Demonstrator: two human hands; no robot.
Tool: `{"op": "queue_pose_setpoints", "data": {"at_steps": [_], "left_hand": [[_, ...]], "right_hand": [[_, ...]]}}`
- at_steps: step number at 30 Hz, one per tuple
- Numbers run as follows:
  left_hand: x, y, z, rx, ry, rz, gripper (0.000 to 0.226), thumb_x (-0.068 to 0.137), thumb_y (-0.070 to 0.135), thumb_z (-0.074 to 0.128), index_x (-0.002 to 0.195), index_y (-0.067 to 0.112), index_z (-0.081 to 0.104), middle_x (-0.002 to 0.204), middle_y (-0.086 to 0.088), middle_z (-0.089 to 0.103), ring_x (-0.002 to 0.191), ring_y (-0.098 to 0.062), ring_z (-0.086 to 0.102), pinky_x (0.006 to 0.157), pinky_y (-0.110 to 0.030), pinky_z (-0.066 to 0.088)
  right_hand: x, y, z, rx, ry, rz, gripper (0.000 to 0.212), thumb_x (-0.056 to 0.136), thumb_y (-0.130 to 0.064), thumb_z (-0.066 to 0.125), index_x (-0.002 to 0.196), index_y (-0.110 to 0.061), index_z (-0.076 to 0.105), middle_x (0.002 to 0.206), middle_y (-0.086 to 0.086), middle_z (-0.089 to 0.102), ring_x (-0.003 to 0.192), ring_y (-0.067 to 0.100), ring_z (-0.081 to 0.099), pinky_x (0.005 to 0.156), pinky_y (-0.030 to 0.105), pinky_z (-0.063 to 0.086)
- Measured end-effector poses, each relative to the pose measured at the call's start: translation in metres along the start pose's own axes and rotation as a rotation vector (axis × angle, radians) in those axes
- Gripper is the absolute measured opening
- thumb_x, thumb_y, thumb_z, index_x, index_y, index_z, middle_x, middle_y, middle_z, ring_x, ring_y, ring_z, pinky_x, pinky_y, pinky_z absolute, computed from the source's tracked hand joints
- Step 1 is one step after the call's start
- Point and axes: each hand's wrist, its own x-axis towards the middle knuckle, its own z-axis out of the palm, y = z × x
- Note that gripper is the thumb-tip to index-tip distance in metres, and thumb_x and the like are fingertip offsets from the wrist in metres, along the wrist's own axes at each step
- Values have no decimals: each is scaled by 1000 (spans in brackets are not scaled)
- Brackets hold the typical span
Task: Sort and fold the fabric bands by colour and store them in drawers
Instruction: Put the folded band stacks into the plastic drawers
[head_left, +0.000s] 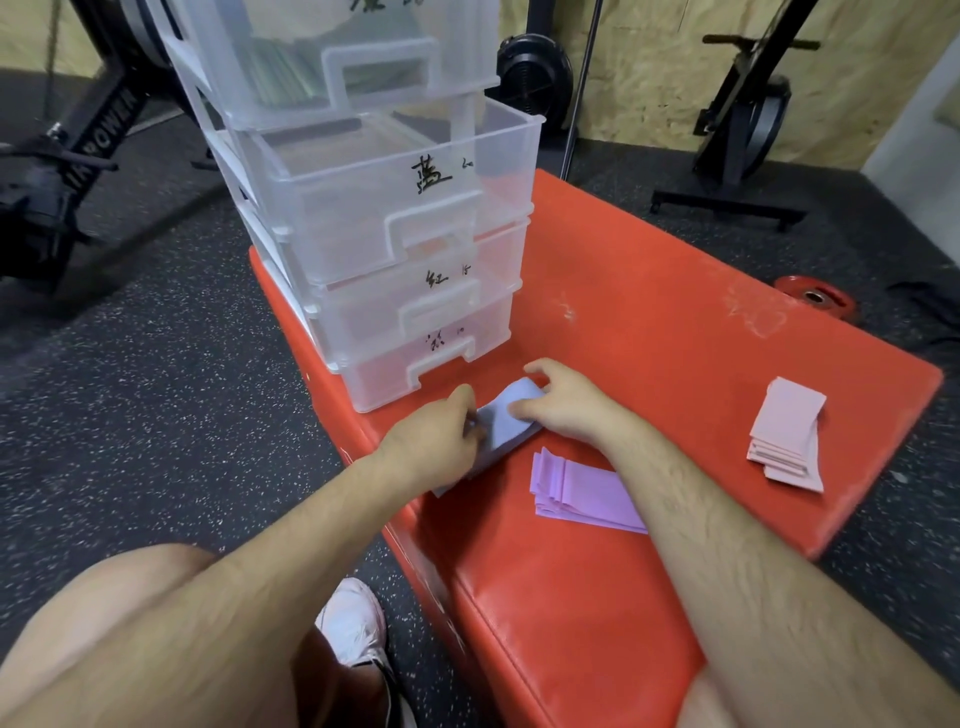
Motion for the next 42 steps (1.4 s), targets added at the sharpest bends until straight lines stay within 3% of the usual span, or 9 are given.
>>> {"op": "queue_pose_setpoints", "data": {"at_steps": [4,9,15,17,22,26,29,34,42], "left_hand": [[4,-4,-3,-91,-71,-36,47,87,33,51,130,23,36,111,0,68,101,-25,63,86,-39,51],[5,-6,-6,-221,-176,-23,97,71,64,66,151,31,23,135,8,55,122,-14,54,105,-37,44],[-12,-3,-18,-516,-177,-7,33,85,25,76,101,11,51,86,-3,73,73,-16,73,61,-33,57],[-22,-2,-28,-549,-112,46,29,86,17,74,93,4,50,79,-7,75,69,-18,74,64,-39,60],[-53,5,-71,-435,177,120,26,80,26,78,98,21,60,78,6,71,71,-11,70,70,-34,57],[-82,15,-121,-248,379,229,42,79,38,79,115,36,57,105,21,62,96,3,61,86,-21,48],[-94,37,-168,-111,509,297,42,82,36,76,118,42,54,107,28,56,97,7,53,78,-11,40],[-72,58,-250,31,686,358,34,85,35,73,115,37,56,105,15,53,79,-5,51,68,-21,41],[-5,41,-290,247,564,159,30,83,26,73,109,25,58,92,-3,65,82,-28,59,62,-32,46]], "right_hand": [[0,-1,-2,6,-90,6,48,66,-29,80,110,-20,64,105,3,71,97,21,70,87,40,58],[-14,-8,-12,-52,-155,-133,31,76,-17,78,105,-21,68,101,2,73,89,17,69,78,33,56],[-31,-12,-30,40,-8,-341,33,79,-4,78,107,-19,69,102,-3,71,89,9,65,82,25,52],[-37,-14,-39,51,51,-397,35,78,-4,79,108,-20,69,105,-4,70,95,10,65,86,22,50],[-59,-27,-53,124,126,-523,39,78,-3,81,111,-20,68,108,-5,69,96,3,63,85,14,45],[-81,-54,-57,212,223,-694,40,78,3,79,109,-19,67,108,-6,67,98,-1,60,88,11,41],[-87,-92,-76,231,336,-817,42,78,4,77,108,-23,65,107,-9,66,99,-2,59,90,12,40],[-75,-181,-139,98,479,-861,40,76,-5,77,109,-25,69,100,-14,65,99,9,57,87,10,42],[1,-239,-154,-73,319,-648,35,68,-8,80,99,-24,74,86,-10,71,71,8,62,69,26,53]]}}
